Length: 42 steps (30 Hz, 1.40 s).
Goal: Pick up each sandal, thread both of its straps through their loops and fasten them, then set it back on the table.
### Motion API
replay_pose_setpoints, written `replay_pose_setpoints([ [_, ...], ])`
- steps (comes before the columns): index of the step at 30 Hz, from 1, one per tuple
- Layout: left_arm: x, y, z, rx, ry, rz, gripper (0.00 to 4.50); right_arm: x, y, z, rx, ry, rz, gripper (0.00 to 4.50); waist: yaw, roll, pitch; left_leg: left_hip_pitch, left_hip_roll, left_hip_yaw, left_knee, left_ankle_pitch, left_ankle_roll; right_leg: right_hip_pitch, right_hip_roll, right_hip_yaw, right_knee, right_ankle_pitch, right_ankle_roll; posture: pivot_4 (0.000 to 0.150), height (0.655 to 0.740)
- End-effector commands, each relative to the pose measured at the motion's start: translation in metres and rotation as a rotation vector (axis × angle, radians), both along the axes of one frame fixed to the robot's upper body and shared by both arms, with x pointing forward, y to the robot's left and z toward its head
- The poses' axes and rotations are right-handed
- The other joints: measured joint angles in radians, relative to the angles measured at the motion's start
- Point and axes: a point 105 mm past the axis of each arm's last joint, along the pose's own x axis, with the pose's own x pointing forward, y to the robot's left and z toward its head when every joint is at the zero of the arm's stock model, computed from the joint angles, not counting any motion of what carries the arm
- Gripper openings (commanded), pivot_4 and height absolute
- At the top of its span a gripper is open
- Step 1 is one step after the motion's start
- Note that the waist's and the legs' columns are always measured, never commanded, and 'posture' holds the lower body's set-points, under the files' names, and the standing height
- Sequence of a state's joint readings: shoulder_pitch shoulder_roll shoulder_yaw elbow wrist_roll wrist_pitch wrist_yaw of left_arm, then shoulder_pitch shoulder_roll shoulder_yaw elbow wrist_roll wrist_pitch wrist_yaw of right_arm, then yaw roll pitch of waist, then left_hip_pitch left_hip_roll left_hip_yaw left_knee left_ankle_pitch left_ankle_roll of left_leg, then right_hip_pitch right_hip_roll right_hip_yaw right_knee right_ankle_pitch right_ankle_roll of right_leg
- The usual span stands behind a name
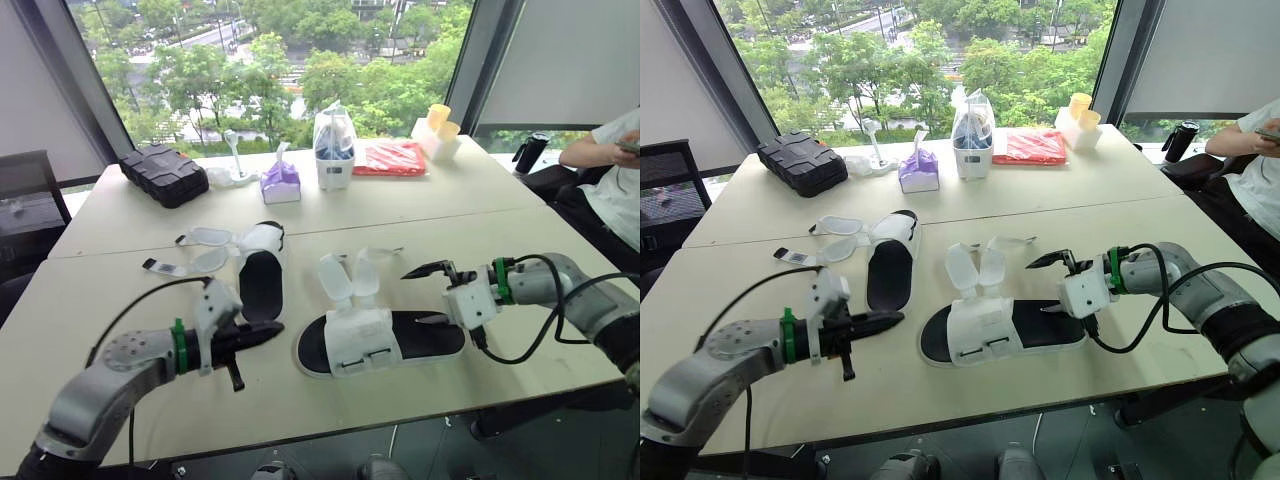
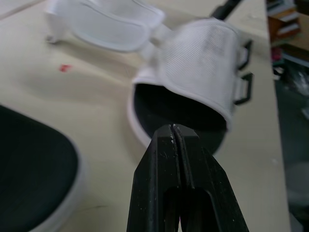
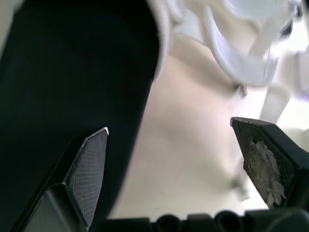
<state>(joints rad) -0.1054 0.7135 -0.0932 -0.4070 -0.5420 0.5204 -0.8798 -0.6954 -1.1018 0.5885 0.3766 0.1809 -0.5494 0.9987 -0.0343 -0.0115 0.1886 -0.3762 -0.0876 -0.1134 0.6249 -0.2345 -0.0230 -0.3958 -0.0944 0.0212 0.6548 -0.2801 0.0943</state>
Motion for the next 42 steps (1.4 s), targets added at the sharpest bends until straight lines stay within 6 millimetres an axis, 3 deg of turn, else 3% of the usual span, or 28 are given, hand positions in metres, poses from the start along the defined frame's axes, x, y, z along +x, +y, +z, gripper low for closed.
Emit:
replay_pose_setpoints([
  [1,0.004,-0.012,-0.003,0.003,-0.039,-0.067,0.0,0.003,0.006,0.033,0.165,0.002,-0.086,4.41,0.004,0.0,0.0,0.0,0.0,0.0,0.0,0.0,0.0,0.0,0.0,0.0,-0.001,0.0,0.0,0.15,0.74],
  [7,0.017,-0.031,-0.016,0.006,-0.051,-0.12,0.0,0.006,0.008,0.048,0.312,-0.001,-0.194,4.41,0.025,0.0,0.0,-0.004,0.0,0.0,-0.001,-0.001,0.001,-0.003,-0.001,-0.002,-0.004,0.003,0.005,0.15,0.74],
  [10,0.019,-0.041,-0.022,0.02,-0.053,-0.161,0.0,0.006,0.009,0.051,0.359,0.005,-0.229,4.41,0.03,0.0,0.0,-0.016,-0.001,-0.002,0.004,-0.001,0.001,-0.012,0.0,-0.004,-0.005,0.007,0.011,0.15,0.74],
  [22,0.023,-0.074,-0.033,0.006,-0.029,-0.252,0.0,0.009,0.01,0.058,0.482,0.086,-0.327,4.41,0.026,0.001,0.0,-0.017,-0.002,0.0,0.005,-0.002,0.003,-0.011,-0.002,-0.004,-0.008,0.009,0.014,0.15,0.74],
  [28,0.027,-0.077,-0.035,0.0,-0.016,-0.254,0.0,0.008,0.011,0.06,0.606,0.418,-0.493,4.41,0.028,0.001,0.0,-0.016,-0.003,0.0,0.007,-0.002,0.003,-0.01,-0.002,-0.004,-0.008,0.01,0.014,0.15,0.74],
  [32,0.026,-0.077,-0.034,-0.009,-0.005,-0.253,0.0,0.024,0.017,0.073,0.805,0.607,-0.636,4.41,0.026,0.001,-0.001,-0.016,-0.002,-0.001,0.007,-0.002,0.003,-0.01,-0.002,-0.003,-0.008,0.01,0.013,0.15,0.74],
  [38,0.026,-0.078,-0.032,-0.01,-0.002,-0.257,0.0,0.046,0.03,0.063,0.856,0.818,-0.798,4.41,0.026,0.001,-0.001,-0.017,-0.002,-0.001,0.006,-0.002,0.003,-0.01,-0.002,-0.004,-0.008,0.011,0.013,0.15,0.74],
  [42,0.026,-0.079,-0.031,-0.006,-0.002,-0.26,0.0,0.05,0.037,0.048,0.799,0.953,-0.893,4.41,0.028,0.001,-0.001,-0.018,-0.003,-0.001,0.006,-0.002,0.003,-0.011,-0.002,-0.004,-0.008,0.011,0.013,0.15,0.74],
])
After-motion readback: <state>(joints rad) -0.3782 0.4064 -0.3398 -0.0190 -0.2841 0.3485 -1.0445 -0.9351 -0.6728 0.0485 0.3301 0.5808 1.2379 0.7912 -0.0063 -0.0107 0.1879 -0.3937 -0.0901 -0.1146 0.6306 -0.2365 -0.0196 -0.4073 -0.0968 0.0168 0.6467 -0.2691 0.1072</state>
